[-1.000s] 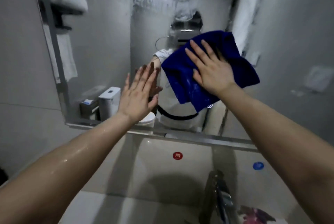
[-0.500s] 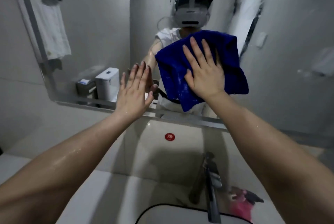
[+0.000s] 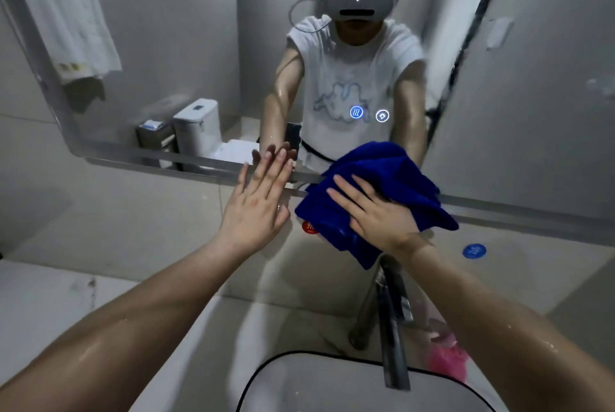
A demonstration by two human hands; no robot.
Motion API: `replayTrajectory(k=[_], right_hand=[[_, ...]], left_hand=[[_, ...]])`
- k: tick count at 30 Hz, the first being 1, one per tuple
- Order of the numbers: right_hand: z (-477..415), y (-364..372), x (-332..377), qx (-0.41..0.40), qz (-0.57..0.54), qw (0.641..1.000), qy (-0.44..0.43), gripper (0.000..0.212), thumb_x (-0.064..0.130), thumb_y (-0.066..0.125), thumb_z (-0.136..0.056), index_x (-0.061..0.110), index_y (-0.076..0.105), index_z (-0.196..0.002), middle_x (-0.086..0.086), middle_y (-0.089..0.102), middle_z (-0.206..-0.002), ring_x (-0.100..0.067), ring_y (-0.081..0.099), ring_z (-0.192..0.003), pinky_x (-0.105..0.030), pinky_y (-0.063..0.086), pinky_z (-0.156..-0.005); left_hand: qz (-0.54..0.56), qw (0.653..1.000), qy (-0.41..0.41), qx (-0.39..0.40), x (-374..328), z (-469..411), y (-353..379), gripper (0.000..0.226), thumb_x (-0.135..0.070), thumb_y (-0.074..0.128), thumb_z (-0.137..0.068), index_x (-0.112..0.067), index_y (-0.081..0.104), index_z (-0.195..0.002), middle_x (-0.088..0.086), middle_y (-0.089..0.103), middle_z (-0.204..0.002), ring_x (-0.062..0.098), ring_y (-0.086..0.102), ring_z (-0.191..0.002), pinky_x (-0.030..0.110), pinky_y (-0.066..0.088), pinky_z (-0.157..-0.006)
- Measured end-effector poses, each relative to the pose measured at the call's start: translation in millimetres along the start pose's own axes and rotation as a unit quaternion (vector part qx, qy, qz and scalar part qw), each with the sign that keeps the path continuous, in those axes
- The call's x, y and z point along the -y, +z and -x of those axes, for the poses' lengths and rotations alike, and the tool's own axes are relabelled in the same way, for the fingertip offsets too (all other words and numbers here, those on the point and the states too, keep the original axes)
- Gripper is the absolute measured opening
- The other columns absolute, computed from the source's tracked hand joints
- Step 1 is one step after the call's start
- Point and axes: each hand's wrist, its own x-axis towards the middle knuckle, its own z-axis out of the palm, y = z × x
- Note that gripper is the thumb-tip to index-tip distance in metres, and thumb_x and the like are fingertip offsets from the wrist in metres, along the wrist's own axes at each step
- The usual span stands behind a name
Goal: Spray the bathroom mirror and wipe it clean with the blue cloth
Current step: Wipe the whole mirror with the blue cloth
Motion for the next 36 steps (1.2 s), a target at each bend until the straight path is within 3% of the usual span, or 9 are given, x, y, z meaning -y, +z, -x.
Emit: replayTrajectory(k=[3,7,13,17,20,24,28,32,36], right_hand=[[1.2,-1.0,-15.0,0.019,0.003,0.998,-0.065,0.066,0.027,0.045,-0.089,0.014,0.017,-0.147,-0.003,0.018,-0.155,-0.025,0.022,-0.137,-0.036,0.004,-0.116],[-10.4,-25.2,-41.4,0.000,0.003,0.999,-0.044,0.064,0.025,0.045,-0.087,0.013,0.023,-0.145,-0.007,0.028,-0.152,-0.025,0.023,-0.137,-0.033,-0.001,-0.116],[-51.0,-88.0,-128.3,-0.066,0.025,0.996,0.063,0.057,0.026,0.039,-0.086,0.020,0.035,-0.143,-0.002,0.037,-0.150,-0.020,0.030,-0.137,-0.039,0.039,-0.102],[-71.6,-127.0,-192.7,-0.110,0.053,0.990,0.066,0.057,0.025,0.041,-0.086,0.020,0.036,-0.142,-0.004,0.037,-0.150,-0.024,0.036,-0.137,-0.041,0.021,-0.112],[-77.6,-150.4,-227.5,-0.116,0.040,0.989,0.084,0.057,0.026,0.038,-0.088,0.019,0.033,-0.144,-0.005,0.032,-0.152,-0.025,0.030,-0.140,-0.044,0.015,-0.115],[-76.1,-153.7,-226.3,-0.114,0.017,0.984,0.138,0.057,0.030,0.037,-0.091,0.022,0.029,-0.147,-0.002,0.025,-0.156,-0.024,0.023,-0.143,-0.042,0.007,-0.116],[-58.6,-135.9,-200.1,-0.095,-0.025,0.973,0.209,0.060,0.038,0.036,-0.092,0.023,0.023,-0.149,-0.002,0.019,-0.157,-0.025,0.017,-0.145,-0.041,0.004,-0.115],[-24.4,-101.8,-169.6,-0.067,-0.028,0.977,0.200,0.064,0.045,0.038,-0.090,0.021,0.025,-0.148,-0.004,0.024,-0.156,-0.025,0.021,-0.143,-0.043,0.013,-0.115],[7.1,-69.5,-142.3,-0.048,-0.032,0.981,0.184,0.068,0.053,0.034,-0.089,0.019,0.026,-0.147,-0.005,0.029,-0.154,-0.025,0.021,-0.140,-0.048,0.030,-0.108]], left_hand=[[-0.009,1.000,0.000,-0.018,2.7,-7.8,-8.3,0.078,-0.037,0.039,-0.083,-0.017,0.000,-0.148,0.002,0.004,-0.157,0.017,0.002,-0.144,0.044,0.004,-0.115],[0.013,0.997,-0.036,-0.062,1.1,-31.8,-38.4,0.073,-0.036,0.031,-0.085,-0.015,-0.001,-0.147,0.001,0.006,-0.155,0.014,0.002,-0.143,0.040,0.001,-0.115],[-0.002,0.994,-0.005,-0.113,-7.5,-73.9,-88.0,0.068,-0.032,0.033,-0.091,-0.014,0.002,-0.149,0.007,0.013,-0.157,0.023,0.011,-0.144,0.042,0.001,-0.116],[0.001,0.985,-0.010,-0.174,-19.7,-111.2,-123.9,0.066,-0.027,0.040,-0.094,-0.014,0.007,-0.149,0.006,0.017,-0.156,0.023,0.016,-0.144,0.043,0.004,-0.116],[-0.008,0.979,-0.019,-0.204,-35.8,-134.4,-147.5,0.056,-0.037,0.025,-0.098,-0.013,0.014,-0.148,0.006,0.022,-0.154,0.023,0.022,-0.142,0.047,0.016,-0.115],[0.015,0.983,-0.030,-0.182,-60.2,-145.5,-150.2,0.060,-0.044,0.010,-0.098,-0.012,0.014,-0.148,0.007,0.020,-0.155,0.024,0.018,-0.143,0.046,0.012,-0.115],[0.017,0.989,-0.029,-0.145,-85.3,-133.3,-122.3,0.059,-0.042,0.016,-0.097,-0.012,0.015,-0.149,0.006,0.018,-0.156,0.022,0.015,-0.144,0.045,0.010,-0.116],[0.012,0.994,-0.035,-0.098,-95.8,-113.0,-95.4,0.065,-0.037,0.031,-0.094,-0.014,0.003,-0.149,0.005,0.007,-0.158,0.019,0.002,-0.145,0.046,0.007,-0.117],[-0.011,0.997,-0.009,-0.071,-102.2,-88.6,-71.5,0.065,-0.035,0.037,-0.094,-0.015,0.009,-0.149,0.005,0.009,-0.158,0.025,0.007,-0.145,0.043,0.003,-0.116]])
